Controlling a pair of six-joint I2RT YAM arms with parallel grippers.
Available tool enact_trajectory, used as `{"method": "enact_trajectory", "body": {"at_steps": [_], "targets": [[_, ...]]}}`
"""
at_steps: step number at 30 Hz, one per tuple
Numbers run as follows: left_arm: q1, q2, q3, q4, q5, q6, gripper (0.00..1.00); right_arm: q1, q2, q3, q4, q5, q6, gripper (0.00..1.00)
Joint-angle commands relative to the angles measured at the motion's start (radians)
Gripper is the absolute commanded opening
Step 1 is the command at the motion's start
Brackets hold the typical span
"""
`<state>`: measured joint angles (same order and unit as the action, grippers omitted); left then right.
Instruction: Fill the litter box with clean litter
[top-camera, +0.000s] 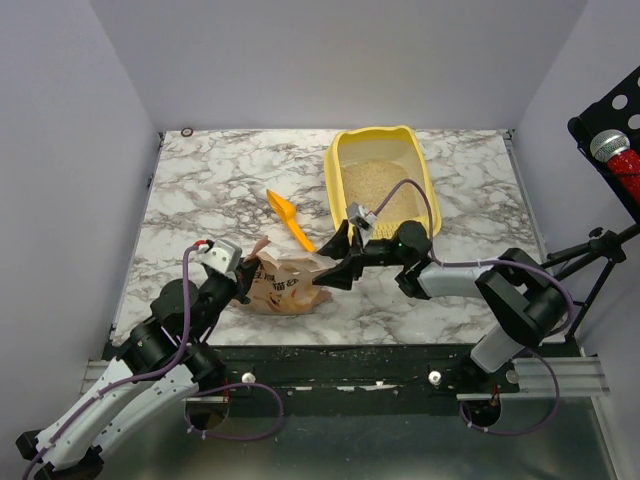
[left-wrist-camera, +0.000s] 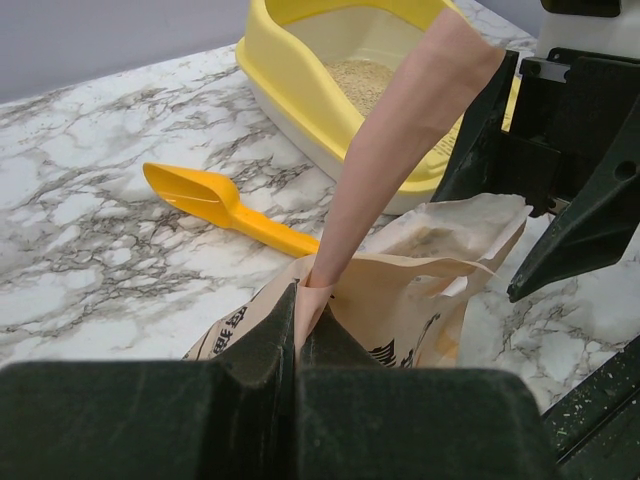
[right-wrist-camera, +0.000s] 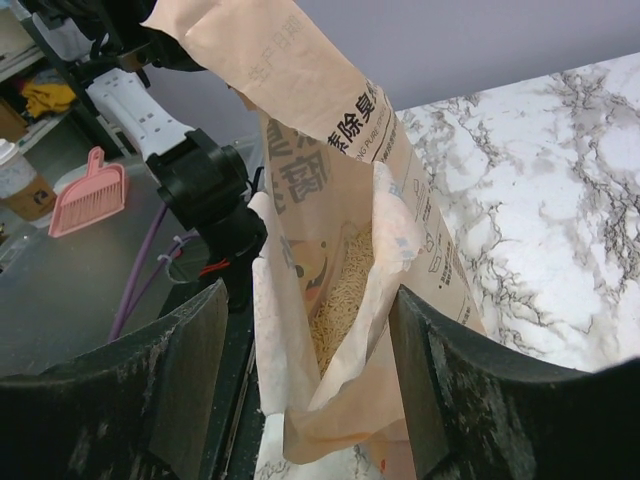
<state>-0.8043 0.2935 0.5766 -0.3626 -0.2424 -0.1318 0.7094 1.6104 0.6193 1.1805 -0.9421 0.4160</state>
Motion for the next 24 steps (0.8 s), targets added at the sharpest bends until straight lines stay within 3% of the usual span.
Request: {"method": "enact_trajectory", "body": {"at_steps": [1,11,15,17,19,24], "targets": [[0.001,-0.030,0.019,0.126,-0.034,-0.006,0.00,0.018,0.039,0.039,0.077,-0.014,0.018,0.72],[0.001,-0.034,0.014,0.128,-0.037,-0.006,0.00,0.036,0.131,0.057,0.220,-0.017,0.118,0.65],[0.001,-0.031,0.014,0.131,-0.037,-0.006,0.00,0.038,0.149,0.065,0.237,-0.012,0.132,0.47],[0.001,-0.033,0.014,0.131,-0.037,-0.008,0.00,0.038,0.154,0.066,0.243,0.006,0.135,0.29],[0.001,-0.031,0.011,0.136,-0.031,-0.008,0.00,0.038,0.148,0.057,0.248,0.048,0.129,0.00],[0.001,-0.022,0.012,0.166,0.064,-0.005,0.00,0.032,0.077,-0.010,0.284,0.089,0.104,0.00]]}}
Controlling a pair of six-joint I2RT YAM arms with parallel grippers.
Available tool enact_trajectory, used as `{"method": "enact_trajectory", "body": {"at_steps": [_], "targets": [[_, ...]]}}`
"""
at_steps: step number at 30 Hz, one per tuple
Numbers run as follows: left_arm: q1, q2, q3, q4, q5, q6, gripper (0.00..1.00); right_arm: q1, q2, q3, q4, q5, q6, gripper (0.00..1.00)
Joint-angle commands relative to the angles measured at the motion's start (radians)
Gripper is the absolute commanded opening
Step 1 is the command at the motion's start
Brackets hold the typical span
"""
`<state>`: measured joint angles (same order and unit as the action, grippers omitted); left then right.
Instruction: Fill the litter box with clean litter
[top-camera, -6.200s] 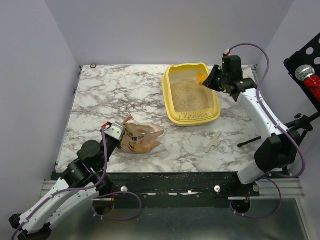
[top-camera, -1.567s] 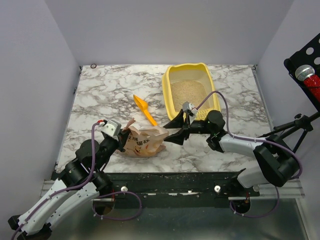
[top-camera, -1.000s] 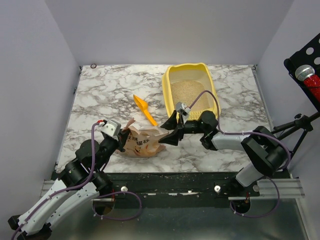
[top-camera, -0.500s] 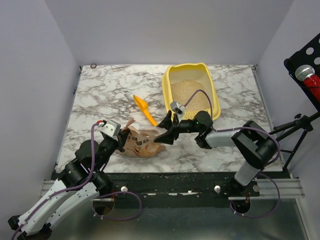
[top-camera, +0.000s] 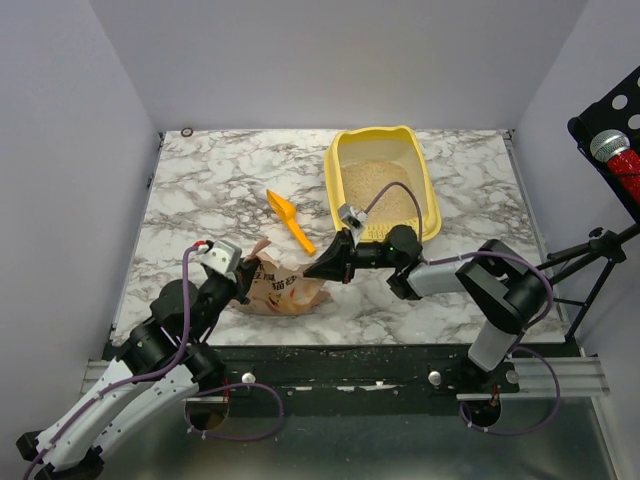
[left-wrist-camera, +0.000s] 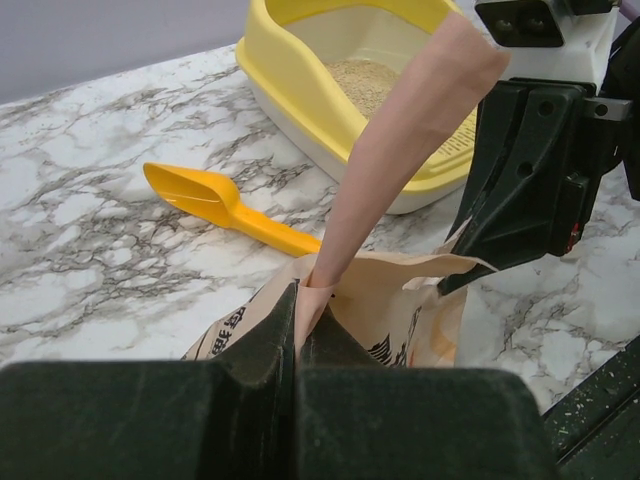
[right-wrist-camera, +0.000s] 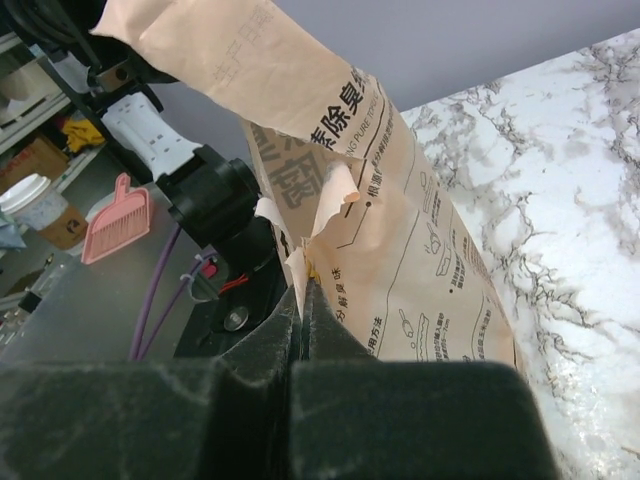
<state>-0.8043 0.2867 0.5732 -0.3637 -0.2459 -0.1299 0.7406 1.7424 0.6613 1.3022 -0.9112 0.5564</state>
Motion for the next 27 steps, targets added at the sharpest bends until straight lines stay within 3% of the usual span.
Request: {"method": "enact_trajectory", "body": {"at_steps": [1,5,8,10,14,16,20,24,27], "targets": [[0.001,-0.003,0.022,0.172,0.106,-0.007,0.00,-0.006,-0.081,-0.067,0.158,0.061,-0.044,0.00],[-0.001,0.103,0.100,0.172,0.244,-0.010,0.00,-0.069,-0.217,-0.124,0.079,0.015,-0.053,0.00],[-0.001,0.231,0.158,0.175,0.374,-0.025,0.00,-0.122,-0.360,-0.140,-0.120,-0.021,-0.116,0.00],[-0.001,0.305,0.177,0.222,0.425,-0.045,0.00,-0.176,-0.460,-0.149,-0.249,-0.057,-0.148,0.00],[-0.001,0.434,0.186,0.359,0.490,-0.068,0.00,-0.315,-0.602,-0.195,-0.308,-0.153,-0.076,0.00],[-0.001,0.501,0.200,0.408,0.529,-0.063,0.00,-0.345,-0.671,-0.201,-0.464,-0.146,-0.136,0.00],[-0.001,0.623,0.198,0.500,0.644,-0.045,0.13,-0.371,-0.819,-0.258,-0.691,-0.068,-0.207,0.00],[0.001,0.696,0.166,0.543,0.721,-0.008,0.54,-0.389,-0.929,-0.290,-0.860,0.037,-0.245,0.00],[0.001,0.688,0.149,0.522,0.711,0.035,0.69,-0.394,-0.995,-0.295,-0.969,0.127,-0.256,0.00]]}}
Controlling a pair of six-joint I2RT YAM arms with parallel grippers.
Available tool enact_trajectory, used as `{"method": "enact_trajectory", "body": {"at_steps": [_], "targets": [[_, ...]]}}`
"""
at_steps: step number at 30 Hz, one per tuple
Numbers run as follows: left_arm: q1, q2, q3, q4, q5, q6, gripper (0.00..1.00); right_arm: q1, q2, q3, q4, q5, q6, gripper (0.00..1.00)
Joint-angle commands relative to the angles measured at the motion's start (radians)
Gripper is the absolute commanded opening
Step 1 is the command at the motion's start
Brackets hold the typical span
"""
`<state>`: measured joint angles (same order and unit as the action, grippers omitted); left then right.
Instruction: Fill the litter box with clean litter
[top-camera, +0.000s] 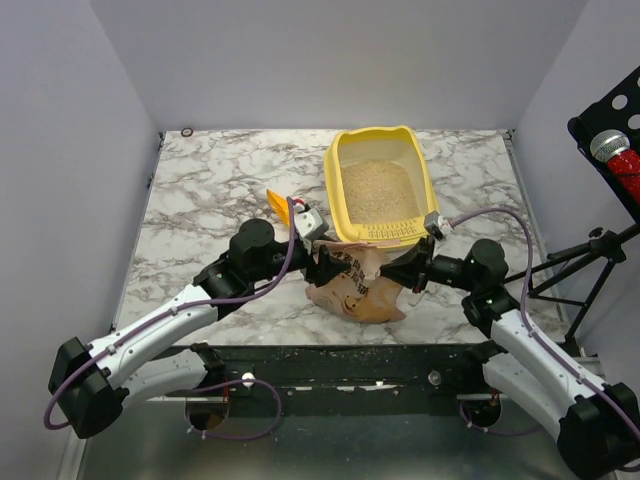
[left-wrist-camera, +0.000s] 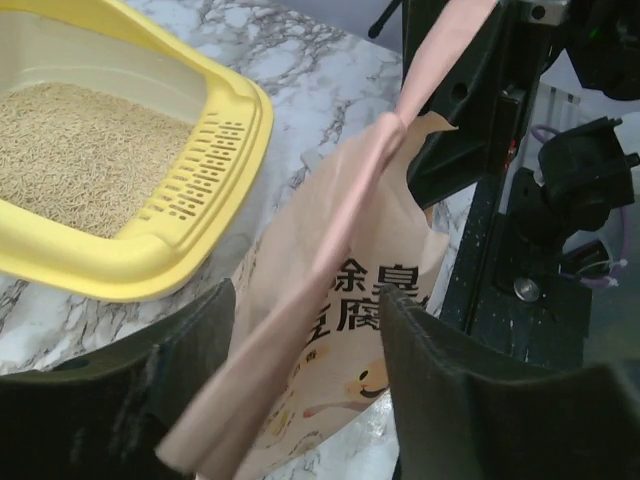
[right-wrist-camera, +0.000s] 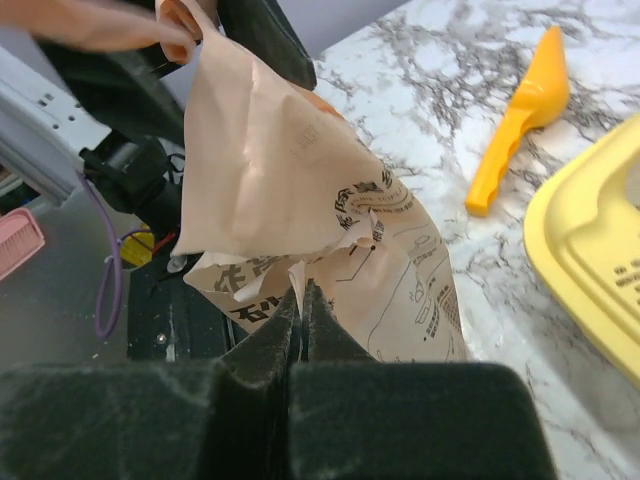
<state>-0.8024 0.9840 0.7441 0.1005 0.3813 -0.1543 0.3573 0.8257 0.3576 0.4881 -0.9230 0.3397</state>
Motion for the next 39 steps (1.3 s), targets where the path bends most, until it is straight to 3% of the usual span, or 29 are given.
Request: {"method": "enact_trajectory", "body": {"at_steps": [1,9,13,19,22,27,35,39], "targets": [[-0.003,-0.027,-0.029,0.045,0.068,0.080,0.72,-0.012,-0.094,0.007,-0.181,0.159,-0.041,0.00],[0.003,-0.203,-0.092,-0.099,-0.047,0.234,0.82,-0.012,-0.237,-0.020,-0.253,0.225,-0.031,0.00],[0.008,-0.177,-0.114,-0.134,-0.036,0.239,0.82,-0.012,-0.247,-0.026,-0.253,0.220,-0.024,0.00],[0.090,-0.096,-0.161,-0.029,-0.007,0.161,0.83,-0.012,-0.263,-0.039,-0.220,0.194,-0.001,0.00],[0.166,-0.061,-0.186,0.077,0.062,0.081,0.83,-0.012,-0.260,-0.049,-0.189,0.162,0.015,0.00],[0.284,-0.007,-0.255,0.390,0.214,-0.089,0.83,-0.012,-0.263,-0.060,-0.168,0.135,0.038,0.00],[0.298,0.183,-0.339,0.887,0.442,-0.350,0.83,-0.012,-0.240,-0.065,-0.131,0.102,0.067,0.00],[0.296,0.275,-0.347,1.030,0.504,-0.415,0.83,-0.011,-0.231,-0.062,-0.132,0.095,0.070,0.00]]}}
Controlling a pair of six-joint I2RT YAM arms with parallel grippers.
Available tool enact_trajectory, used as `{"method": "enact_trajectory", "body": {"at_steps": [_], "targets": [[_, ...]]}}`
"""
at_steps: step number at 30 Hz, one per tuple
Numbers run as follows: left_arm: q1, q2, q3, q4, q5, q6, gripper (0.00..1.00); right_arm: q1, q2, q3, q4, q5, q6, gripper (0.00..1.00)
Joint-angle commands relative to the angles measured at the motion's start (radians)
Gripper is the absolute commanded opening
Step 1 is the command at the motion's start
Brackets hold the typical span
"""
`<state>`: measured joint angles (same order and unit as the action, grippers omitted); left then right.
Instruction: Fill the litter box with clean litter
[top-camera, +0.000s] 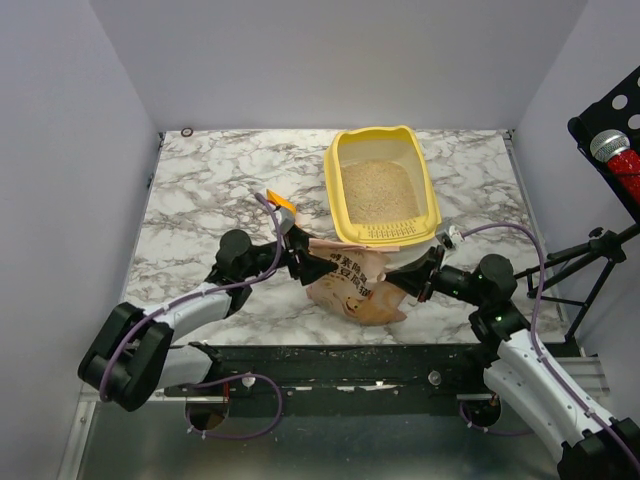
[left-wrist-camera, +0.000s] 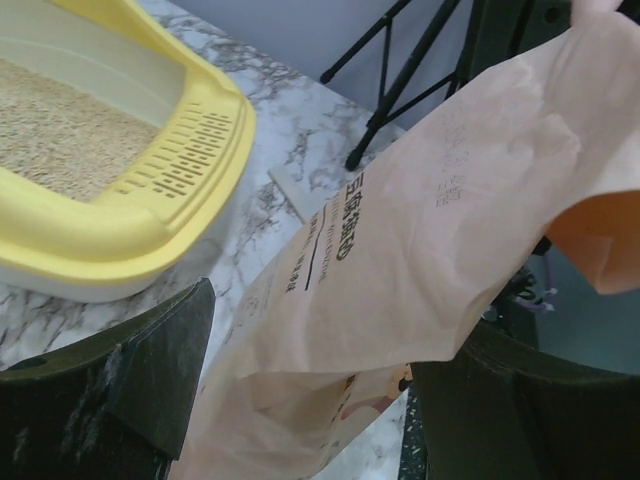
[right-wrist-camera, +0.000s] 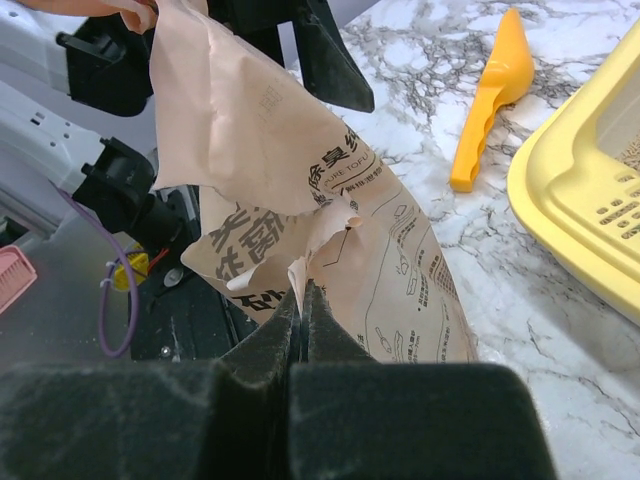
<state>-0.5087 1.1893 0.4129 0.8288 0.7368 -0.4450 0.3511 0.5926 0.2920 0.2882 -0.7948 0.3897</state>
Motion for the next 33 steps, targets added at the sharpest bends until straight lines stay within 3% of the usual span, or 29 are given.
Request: {"method": "enact_trajectory", "body": {"at_steps": [1,4,13,16,22,33], "targets": [[0.001,0.090,-0.019,0.329,0.151,-0.129,0.83,-0.004,0.006,0.006,0.068,-0.035,0.018,0.00],[-0.013,0.154,-0.019,0.426,0.157,-0.144,0.83,-0.004,0.010,0.012,0.062,-0.040,0.014,0.00],[-0.071,0.288,0.024,0.464,0.168,-0.074,0.76,-0.003,0.019,0.012,0.066,-0.049,0.008,0.00],[-0.071,0.274,0.015,0.435,0.145,-0.026,0.68,-0.003,0.019,0.012,0.062,-0.046,0.006,0.00],[-0.070,0.198,-0.029,0.493,0.101,-0.034,0.43,-0.003,0.009,0.018,0.000,0.005,0.000,0.00],[-0.083,-0.026,-0.166,0.495,-0.014,-0.080,0.13,-0.003,-0.016,0.021,-0.096,-0.027,0.035,0.00]]}}
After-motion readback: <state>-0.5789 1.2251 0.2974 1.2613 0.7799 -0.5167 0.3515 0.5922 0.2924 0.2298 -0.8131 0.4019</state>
